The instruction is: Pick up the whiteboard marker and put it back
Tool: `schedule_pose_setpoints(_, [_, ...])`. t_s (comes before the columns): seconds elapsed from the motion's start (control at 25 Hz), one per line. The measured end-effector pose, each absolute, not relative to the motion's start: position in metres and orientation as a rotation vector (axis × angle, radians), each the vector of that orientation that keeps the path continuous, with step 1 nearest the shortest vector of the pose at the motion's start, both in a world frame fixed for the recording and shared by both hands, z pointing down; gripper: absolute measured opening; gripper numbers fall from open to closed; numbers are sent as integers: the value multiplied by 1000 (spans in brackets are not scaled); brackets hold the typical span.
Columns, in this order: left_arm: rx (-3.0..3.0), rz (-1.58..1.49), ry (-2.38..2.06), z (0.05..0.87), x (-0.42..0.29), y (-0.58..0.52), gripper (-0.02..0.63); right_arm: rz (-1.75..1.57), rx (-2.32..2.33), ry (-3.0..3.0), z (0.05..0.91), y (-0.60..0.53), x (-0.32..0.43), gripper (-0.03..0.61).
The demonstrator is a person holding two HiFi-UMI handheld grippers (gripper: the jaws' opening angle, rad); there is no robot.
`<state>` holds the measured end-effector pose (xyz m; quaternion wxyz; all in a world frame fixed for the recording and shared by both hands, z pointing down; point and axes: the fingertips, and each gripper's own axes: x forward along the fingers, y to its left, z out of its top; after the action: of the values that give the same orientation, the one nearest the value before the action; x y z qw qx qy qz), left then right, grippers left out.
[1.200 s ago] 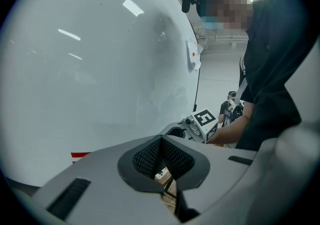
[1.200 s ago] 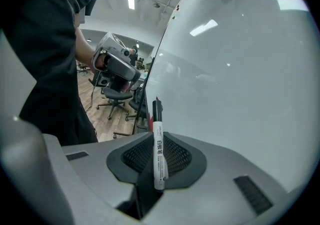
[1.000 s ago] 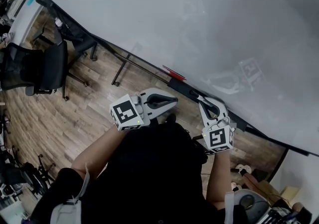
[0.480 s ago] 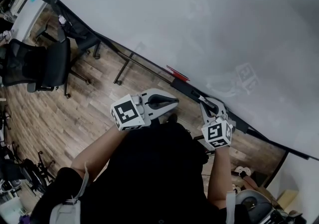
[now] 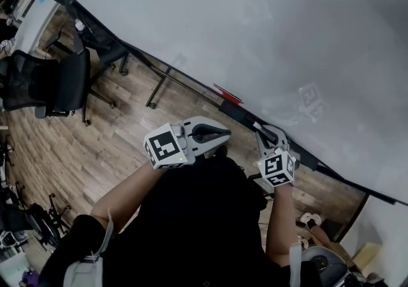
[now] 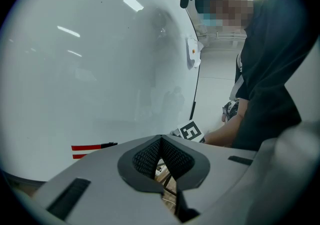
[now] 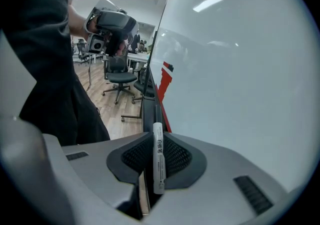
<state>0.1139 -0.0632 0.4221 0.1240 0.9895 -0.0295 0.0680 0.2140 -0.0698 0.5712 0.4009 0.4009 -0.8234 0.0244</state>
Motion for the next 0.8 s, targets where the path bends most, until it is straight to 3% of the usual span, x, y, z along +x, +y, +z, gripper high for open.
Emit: schedule_pose_setpoints(0.8, [2862,200,-78,426,119,-63,9,105,1019,-2105,581,-70,212,71])
